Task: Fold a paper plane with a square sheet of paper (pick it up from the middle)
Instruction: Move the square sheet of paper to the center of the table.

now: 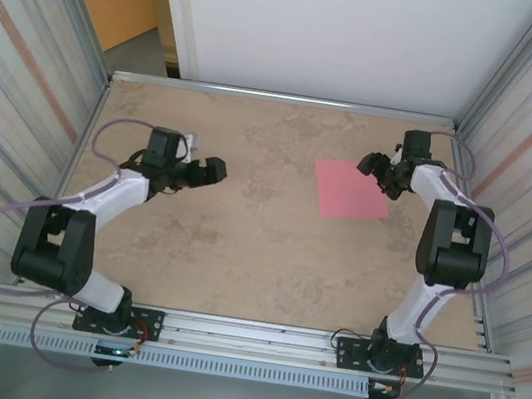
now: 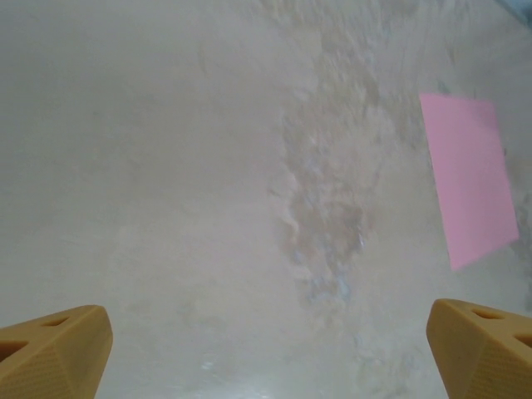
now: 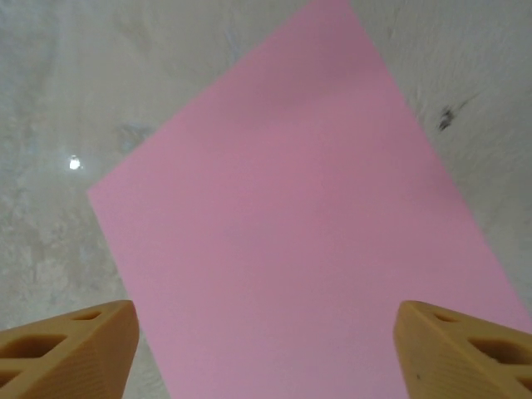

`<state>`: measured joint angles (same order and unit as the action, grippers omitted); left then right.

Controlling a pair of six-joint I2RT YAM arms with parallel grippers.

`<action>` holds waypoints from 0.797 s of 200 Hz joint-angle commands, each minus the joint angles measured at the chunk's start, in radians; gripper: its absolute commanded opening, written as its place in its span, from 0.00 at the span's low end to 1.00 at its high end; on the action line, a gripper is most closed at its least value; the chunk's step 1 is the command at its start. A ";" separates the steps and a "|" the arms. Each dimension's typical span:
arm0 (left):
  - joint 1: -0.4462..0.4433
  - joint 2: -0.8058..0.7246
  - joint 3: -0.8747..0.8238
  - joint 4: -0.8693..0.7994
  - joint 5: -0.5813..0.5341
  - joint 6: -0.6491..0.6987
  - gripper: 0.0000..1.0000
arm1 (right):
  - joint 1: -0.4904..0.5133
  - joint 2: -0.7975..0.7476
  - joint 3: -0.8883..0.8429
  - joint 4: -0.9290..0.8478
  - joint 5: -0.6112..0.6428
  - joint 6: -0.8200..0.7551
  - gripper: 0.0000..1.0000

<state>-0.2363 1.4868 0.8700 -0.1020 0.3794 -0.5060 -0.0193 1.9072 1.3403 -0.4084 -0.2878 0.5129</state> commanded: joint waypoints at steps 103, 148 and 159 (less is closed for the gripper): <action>-0.134 0.191 0.107 0.078 0.126 -0.166 0.83 | 0.012 0.286 0.294 -0.169 0.004 0.034 0.62; -0.132 0.201 0.104 0.078 0.128 -0.172 0.71 | 0.030 0.293 0.267 -0.217 0.047 0.045 0.56; -0.134 0.205 0.103 0.076 0.128 -0.174 0.70 | 0.043 0.281 0.239 -0.219 0.058 0.058 0.54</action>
<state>-0.3664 1.6726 0.9516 -0.0467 0.4873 -0.6708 -0.0040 2.1754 1.6176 -0.5537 -0.2718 0.5426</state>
